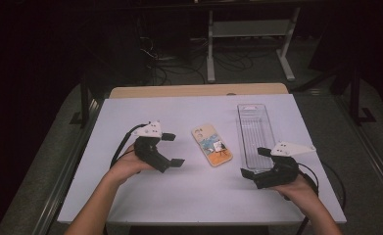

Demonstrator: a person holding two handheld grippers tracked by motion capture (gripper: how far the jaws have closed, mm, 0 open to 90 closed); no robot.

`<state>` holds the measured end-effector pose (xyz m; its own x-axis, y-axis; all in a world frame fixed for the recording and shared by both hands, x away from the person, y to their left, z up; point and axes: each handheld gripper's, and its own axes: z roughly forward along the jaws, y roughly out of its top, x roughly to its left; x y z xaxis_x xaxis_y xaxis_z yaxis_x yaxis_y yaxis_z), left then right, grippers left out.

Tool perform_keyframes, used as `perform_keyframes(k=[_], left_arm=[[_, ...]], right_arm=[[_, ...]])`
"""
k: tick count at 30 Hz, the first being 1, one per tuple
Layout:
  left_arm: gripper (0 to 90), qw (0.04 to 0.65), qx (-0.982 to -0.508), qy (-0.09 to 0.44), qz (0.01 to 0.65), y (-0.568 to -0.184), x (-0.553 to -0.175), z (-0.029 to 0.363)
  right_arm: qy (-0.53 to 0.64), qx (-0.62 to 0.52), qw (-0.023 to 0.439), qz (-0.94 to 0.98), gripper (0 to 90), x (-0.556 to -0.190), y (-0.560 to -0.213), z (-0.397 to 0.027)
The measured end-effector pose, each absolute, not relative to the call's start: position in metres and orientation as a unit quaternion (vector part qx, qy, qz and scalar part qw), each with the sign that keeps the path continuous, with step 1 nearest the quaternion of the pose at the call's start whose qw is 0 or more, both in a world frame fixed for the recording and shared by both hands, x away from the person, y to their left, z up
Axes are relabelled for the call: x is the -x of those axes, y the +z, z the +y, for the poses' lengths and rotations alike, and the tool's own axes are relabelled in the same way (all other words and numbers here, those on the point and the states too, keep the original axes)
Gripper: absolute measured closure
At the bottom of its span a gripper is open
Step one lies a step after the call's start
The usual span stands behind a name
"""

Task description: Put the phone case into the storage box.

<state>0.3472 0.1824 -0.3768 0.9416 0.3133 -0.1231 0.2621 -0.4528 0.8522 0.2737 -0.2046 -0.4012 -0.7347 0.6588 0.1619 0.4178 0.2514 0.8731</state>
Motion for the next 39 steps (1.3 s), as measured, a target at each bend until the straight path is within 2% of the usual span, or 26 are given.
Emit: perform_keyframes(k=[34,39], left_arm=[[0.0,0.499,-0.853,0.023,0.15,-0.371,-0.375,0.14],[7.2,0.501,-0.853,0.016,0.148,-0.37,-0.379,0.132]], right_arm=[[0.506,-0.344,0.118,0.782,0.7,-0.273,-0.401,-0.205],[0.506,-0.345,0.119,0.781,0.7,-0.273,-0.401,-0.205]])
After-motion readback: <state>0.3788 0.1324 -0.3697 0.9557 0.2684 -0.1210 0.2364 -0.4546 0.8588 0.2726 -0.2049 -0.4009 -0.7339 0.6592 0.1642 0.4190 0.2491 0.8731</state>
